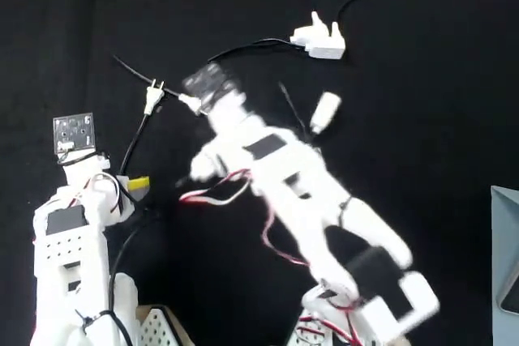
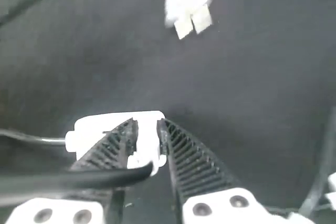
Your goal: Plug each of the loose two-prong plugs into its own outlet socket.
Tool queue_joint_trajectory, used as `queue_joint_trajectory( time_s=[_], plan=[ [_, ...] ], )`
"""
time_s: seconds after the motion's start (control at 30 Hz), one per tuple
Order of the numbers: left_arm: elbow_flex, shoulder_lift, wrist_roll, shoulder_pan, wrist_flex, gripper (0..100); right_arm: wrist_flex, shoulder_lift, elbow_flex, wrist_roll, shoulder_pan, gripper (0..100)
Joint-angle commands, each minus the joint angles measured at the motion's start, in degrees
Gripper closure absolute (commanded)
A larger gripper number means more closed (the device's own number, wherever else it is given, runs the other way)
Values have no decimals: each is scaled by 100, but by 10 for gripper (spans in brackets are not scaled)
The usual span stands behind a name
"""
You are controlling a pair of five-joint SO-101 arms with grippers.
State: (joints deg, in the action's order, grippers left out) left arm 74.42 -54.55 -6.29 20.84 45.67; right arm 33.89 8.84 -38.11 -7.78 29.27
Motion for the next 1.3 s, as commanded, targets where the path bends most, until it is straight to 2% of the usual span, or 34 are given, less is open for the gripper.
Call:
queue_joint_trajectory(
  time_s=[0.0, 0.17, 0.4, 0.6, 0.8, 0.97, 1.27],
  plan=[
    [-57, -97, 18, -48, -114, 651, 26, 734, 514, 70, -624, 988],
    [-57, -97, 18, -48, -114, 651, -598, 637, 1059, 70, -1547, 987],
    [-57, -97, 18, -48, -114, 651, -1679, -514, 1745, 70, -2418, 987],
    [-57, -97, 18, -48, -114, 651, -1749, -1657, 2615, 70, -2804, 986],
    [-57, -97, 18, -57, -114, 651, -1732, -2123, 2782, 70, -2787, 972],
    [-57, -88, 18, -66, -114, 651, -1099, -2114, 2941, 70, -2778, 861],
    [-57, -79, 18, -66, -114, 651, 1301, -1710, 3635, 396, -2778, 858]
  ],
)
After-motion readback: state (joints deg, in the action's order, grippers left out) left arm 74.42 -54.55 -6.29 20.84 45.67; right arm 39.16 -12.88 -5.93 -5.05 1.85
